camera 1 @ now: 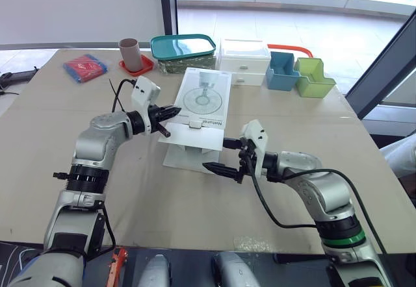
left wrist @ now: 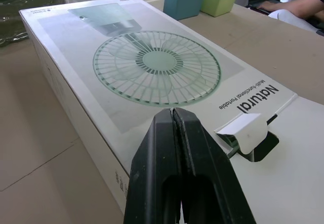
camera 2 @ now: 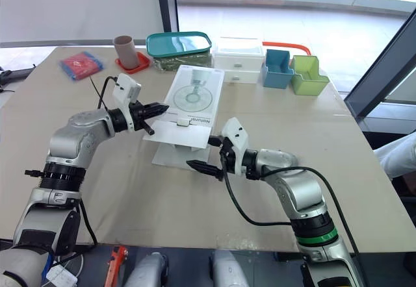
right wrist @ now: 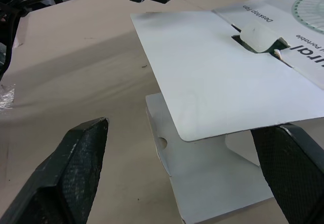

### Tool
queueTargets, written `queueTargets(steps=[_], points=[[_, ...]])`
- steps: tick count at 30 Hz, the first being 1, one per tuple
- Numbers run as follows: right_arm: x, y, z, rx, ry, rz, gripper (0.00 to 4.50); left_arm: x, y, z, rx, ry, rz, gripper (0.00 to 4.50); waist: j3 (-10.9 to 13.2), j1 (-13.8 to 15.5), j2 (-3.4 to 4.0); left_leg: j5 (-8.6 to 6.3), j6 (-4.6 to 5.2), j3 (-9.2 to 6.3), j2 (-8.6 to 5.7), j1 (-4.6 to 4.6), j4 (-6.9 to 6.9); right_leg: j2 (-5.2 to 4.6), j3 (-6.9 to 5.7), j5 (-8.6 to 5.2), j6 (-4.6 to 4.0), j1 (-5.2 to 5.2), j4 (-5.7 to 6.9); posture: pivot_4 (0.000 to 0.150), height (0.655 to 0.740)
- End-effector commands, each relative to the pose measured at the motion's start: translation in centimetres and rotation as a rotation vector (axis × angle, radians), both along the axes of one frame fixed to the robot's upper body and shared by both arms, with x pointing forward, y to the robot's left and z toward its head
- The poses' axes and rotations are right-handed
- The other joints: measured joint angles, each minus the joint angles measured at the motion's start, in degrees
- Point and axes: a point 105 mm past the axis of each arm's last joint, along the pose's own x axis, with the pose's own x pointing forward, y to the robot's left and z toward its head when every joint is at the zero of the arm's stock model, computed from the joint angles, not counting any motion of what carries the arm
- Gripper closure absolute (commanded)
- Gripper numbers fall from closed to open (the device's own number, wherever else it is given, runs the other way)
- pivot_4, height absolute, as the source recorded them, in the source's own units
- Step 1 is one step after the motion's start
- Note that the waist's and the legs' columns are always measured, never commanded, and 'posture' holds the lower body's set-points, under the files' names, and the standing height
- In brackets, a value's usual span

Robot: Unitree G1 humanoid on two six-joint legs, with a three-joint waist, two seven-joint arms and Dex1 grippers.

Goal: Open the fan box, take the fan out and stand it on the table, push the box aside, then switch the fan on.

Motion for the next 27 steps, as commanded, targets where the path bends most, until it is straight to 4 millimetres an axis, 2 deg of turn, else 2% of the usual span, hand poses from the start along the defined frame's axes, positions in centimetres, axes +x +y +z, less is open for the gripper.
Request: queueTargets(steps=[1, 2, 4, 5, 12, 25, 27], points=[[-0.4, 0.2, 2.6, 0.027, -0.088, 0.02, 0.0, -0.9, 0.7, 4.3, -0.071, -0.15, -0.072, 4.4, 0.0, -0.04, 0.0, 0.0, 0.0, 0.0, 0.0, 0.0, 0.0, 0.0, 0.0, 0.0, 0.0, 0.0, 0.0, 0.15, 0.74], [-0.5, 0.2, 2.7, 0.029, -0.092, 0.02, 0.53, -1.2, 0.9, 4.8, -0.088, -0.161, -0.089, 4.5, 0.0, -0.04, 0.0, 0.0, 0.0, 0.0, 0.01, 0.0, -0.01, 0.01, 0.0, 0.0, -0.01, -0.01, 0.0, 0.15, 0.74], [-0.5, 0.1, 3.0, 0.03, -0.107, 0.019, 1.2, -1.6, 1.3, 5.7, -0.097, -0.194, -0.111, 4.5, 0.0, -0.03, 0.0, 0.0, 0.0, -0.01, 0.02, 0.0, -0.01, 0.01, -0.02, -0.01, -0.01, -0.01, 0.0, 0.15, 0.74], [-0.4, 0.1, 3.1, 0.029, -0.112, 0.018, 1.74, -1.7, 1.5, 5.9, -0.094, -0.205, -0.118, 4.5, 0.0, -0.02, 0.0, 0.0, 0.0, -0.01, 0.02, 0.0, -0.01, 0.01, -0.02, -0.01, -0.01, -0.01, 0.0, 0.15, 0.74], [0.6, -0.1, 4.1, 0.032, -0.167, -0.016, 4.48, -2.2, 1.9, 6.4, -0.085, -0.251, -0.143, 4.5, 0.01, 0.11, 0.0, 0.0, 0.0, -0.03, 0.01, -0.02, -0.01, 0.0, -0.04, -0.01, -0.01, 0.0, -0.01, 0.15, 0.74], [3.1, -0.3, 5.3, 0.038, -0.282, -0.116, 4.48, -2.7, 1.9, 7.0, -0.112, -0.293, -0.151, 4.5, 0.01, 0.11, 0.0, 0.0, 0.0, -0.03, 0.02, -0.02, -0.01, 0.0, -0.05, -0.01, -0.02, -0.01, 0.0, 0.15, 0.74], [4.0, -0.3, 5.6, 0.036, -0.315, -0.157, 4.48, -2.7, 1.8, 7.2, -0.118, -0.307, -0.15, 4.5, 0.01, 0.1, 0.0, 0.0, 0.01, -0.03, 0.02, -0.02, -0.01, 0.0, -0.04, -0.01, -0.02, -0.01, 0.0, 0.15, 0.74]])
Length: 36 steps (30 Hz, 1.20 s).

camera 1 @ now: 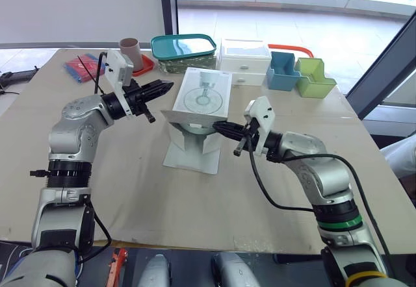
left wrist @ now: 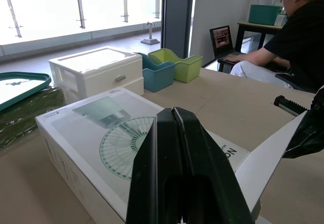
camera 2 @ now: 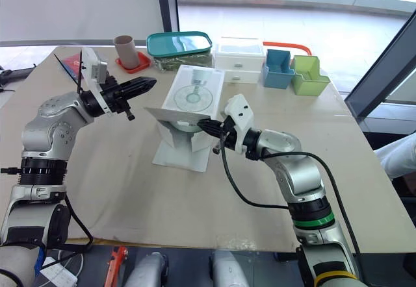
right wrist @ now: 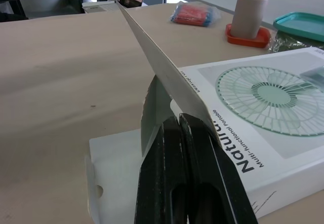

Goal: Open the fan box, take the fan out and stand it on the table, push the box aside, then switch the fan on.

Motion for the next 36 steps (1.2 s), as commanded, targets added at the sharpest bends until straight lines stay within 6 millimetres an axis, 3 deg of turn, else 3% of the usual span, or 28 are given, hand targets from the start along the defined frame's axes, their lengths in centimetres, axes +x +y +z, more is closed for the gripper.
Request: queueTargets(steps=[1, 9, 23, 29, 36], points=[[1.2, 0.1, 1.9, 0.012, -0.103, -0.052, 4.48, -0.7, 0.0, 1.9, -0.019, -0.089, -0.002, 4.5, 0.01, -0.03, 0.01, 0.0, 0.0, 0.0, 0.0, 0.0, 0.0, 0.0, 0.0, 0.0, 0.0, 0.0, 0.0, 0.15, 0.74], [3.6, 0.2, 1.8, -0.006, -0.139, -0.156, 4.48, -0.3, -0.8, 1.1, 0.006, -0.076, 0.009, 4.5, 0.01, 0.03, 0.01, 0.0, 0.0, 0.0, 0.02, -0.01, 0.0, 0.0, -0.02, 0.02, -0.03, -0.01, 0.01, 0.15, 0.74], [3.7, 0.9, 0.9, -0.025, -0.124, -0.153, 4.48, 2.8, -1.9, -4.6, 0.129, 0.127, 0.164, 4.5, 0.0, 0.12, 0.01, 0.0, 0.0, 0.0, 0.0, -0.01, 0.0, -0.01, -0.01, 0.02, -0.04, -0.02, 0.01, 0.15, 0.74], [3.7, 0.7, 0.9, -0.027, -0.119, -0.159, 4.48, 3.1, -2.5, -6.8, 0.224, 0.215, 0.164, 4.5, 0.0, 0.04, 0.01, 0.0, 0.0, -0.01, 0.01, -0.01, -0.02, 0.0, -0.04, 0.02, -0.04, -0.03, 0.02, 0.15, 0.74], [3.2, 0.8, 0.7, -0.048, -0.116, -0.137, 4.48, 3.4, -2.4, -7.2, 0.199, 0.28, 0.184, 4.5, 0.0, 0.06, 0.01, 0.0, 0.0, -0.01, -0.01, 0.01, 0.0, -0.01, -0.03, 0.02, -0.04, 0.0, 0.03, 0.15, 0.74]])
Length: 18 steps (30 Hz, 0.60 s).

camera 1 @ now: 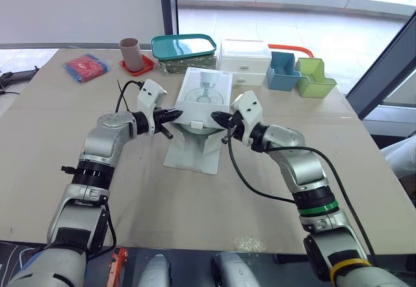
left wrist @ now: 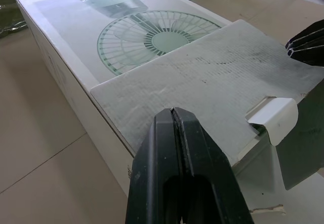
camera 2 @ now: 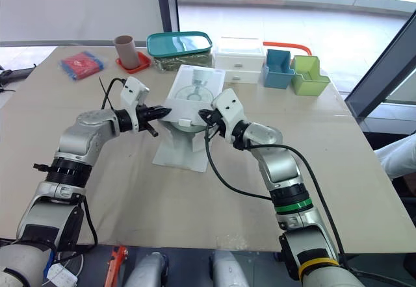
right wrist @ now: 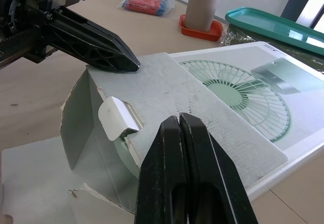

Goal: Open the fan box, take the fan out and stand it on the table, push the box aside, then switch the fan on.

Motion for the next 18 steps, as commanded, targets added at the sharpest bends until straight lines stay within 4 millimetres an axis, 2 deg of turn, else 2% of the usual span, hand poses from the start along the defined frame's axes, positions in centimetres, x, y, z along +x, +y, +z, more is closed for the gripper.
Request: queueTargets(steps=[1, 7, 14, 18], points=[[-0.7, 0.2, 1.3, -0.001, -0.045, 0.031, 4.48, 0.3, 0.0, 0.0, -0.016, 0.034, 0.016, 4.5, 0.0, 0.01, 0.0, 0.0, 0.0, 0.0, 0.0, 0.0, 0.0, 0.0, 0.0, 0.0, 0.0, 0.01, 0.0, 0.15, 0.74], [-1.9, 1.4, 1.2, -0.008, -0.011, 0.066, 4.48, 0.4, 0.1, -0.1, -0.007, 0.038, 0.024, 4.5, 0.0, 0.01, 0.0, 0.0, 0.0, -0.01, 0.0, 0.0, 0.01, 0.0, 0.0, 0.0, 0.0, 0.01, 0.0, 0.15, 0.74], [-2.6, 2.0, -0.4, -0.095, 0.038, 0.068, 4.48, 0.4, 0.4, -0.3, 0.035, 0.014, 0.03, 4.5, 0.0, 0.02, 0.0, 0.01, -0.01, -0.01, -0.01, 0.0, 0.01, 0.0, 0.0, 0.0, 0.0, 0.01, 0.0, 0.15, 0.74], [-3.4, 1.7, -1.6, -0.147, 0.101, 0.092, 4.48, 0.5, 0.4, -0.1, 0.025, 0.006, 0.035, 4.5, 0.0, 0.07, 0.0, 0.0, -0.01, -0.03, 0.0, 0.01, 0.01, 0.0, -0.01, 0.0, 0.0, 0.01, 0.01, 0.15, 0.74]])
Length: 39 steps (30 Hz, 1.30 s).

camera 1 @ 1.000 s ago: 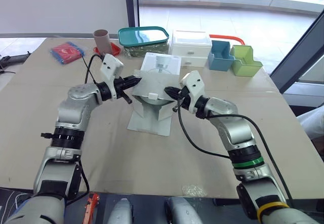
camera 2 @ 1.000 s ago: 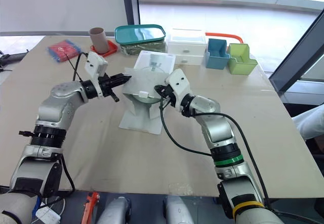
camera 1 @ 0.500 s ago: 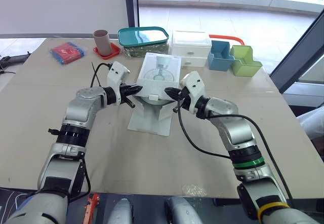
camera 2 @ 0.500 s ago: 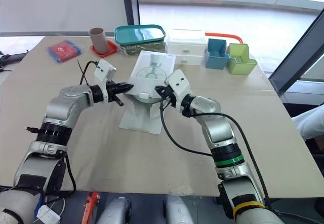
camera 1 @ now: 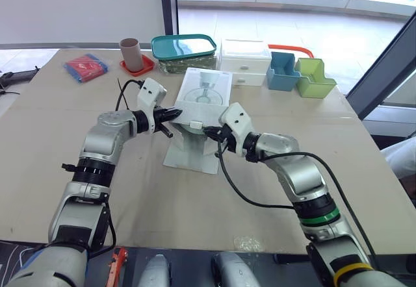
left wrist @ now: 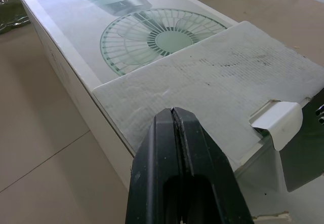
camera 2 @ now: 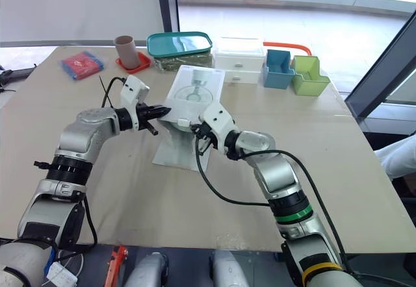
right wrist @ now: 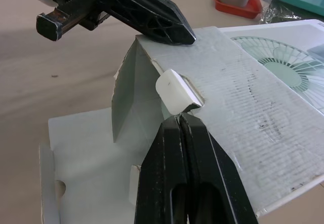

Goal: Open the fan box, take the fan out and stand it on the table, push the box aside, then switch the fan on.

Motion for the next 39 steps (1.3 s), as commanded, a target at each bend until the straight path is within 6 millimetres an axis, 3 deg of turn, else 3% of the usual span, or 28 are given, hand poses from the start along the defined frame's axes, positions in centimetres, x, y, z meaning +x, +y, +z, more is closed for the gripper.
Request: queueTargets(steps=[1, 14, 18, 25, 32, 39], points=[[-1.0, -0.3, 0.3, -0.036, 0.005, 0.029, 4.48, 0.2, 0.3, -0.2, 0.013, 0.001, 0.022, 4.5, 0.0, 0.06, 0.0, 0.0, 0.0, 0.0, -0.01, 0.0, 0.0, 0.0, 0.0, 0.0, 0.0, 0.0, 0.0, 0.15, 0.74], [-2.3, -3.0, -0.2, -0.122, 0.072, -0.029, 4.48, 0.3, 0.3, -0.1, 0.006, -0.001, 0.021, 4.5, -0.01, 0.05, -0.02, 0.0, 0.0, -0.01, -0.01, 0.01, 0.01, 0.0, 0.0, -0.01, 0.02, 0.03, 0.0, 0.15, 0.74], [-1.6, -5.0, -2.2, -0.188, 0.085, -0.119, 4.48, 0.3, 0.0, -0.1, 0.001, 0.001, 0.014, 4.5, -0.04, 0.11, -0.05, 0.0, 0.0, -0.01, -0.01, 0.04, 0.01, 0.0, 0.0, -0.02, 0.03, 0.07, -0.01, 0.15, 0.74], [-1.0, -5.7, -2.7, -0.206, 0.046, -0.152, 4.48, 0.2, 0.0, -0.3, -0.002, 0.003, 0.012, 4.5, -0.06, -0.03, -0.08, 0.07, 0.03, 0.03, -0.01, 0.16, 0.05, 0.03, 0.06, -0.06, 0.18, 0.17, -0.01, 0.15, 0.74], [-0.7, -5.3, -1.1, -0.174, -0.01, -0.146, 4.48, 0.1, 0.1, -0.3, -0.004, 0.004, 0.013, 4.5, -0.04, -0.07, -0.04, 0.07, 0.05, 0.05, -0.02, 0.08, -0.01, 0.02, 0.09, 0.01, 0.05, 0.06, 0.0, 0.15, 0.74], [0.3, -6.1, -1.5, -0.18, -0.024, -0.2, 4.48, 0.1, -0.2, -0.3, -0.011, 0.007, 0.008, 4.5, -0.04, 0.0, -0.04, 0.07, 0.05, 0.04, -0.03, 0.07, -0.01, 0.01, 0.09, 0.0, 0.06, 0.07, -0.01, 0.15, 0.74]])
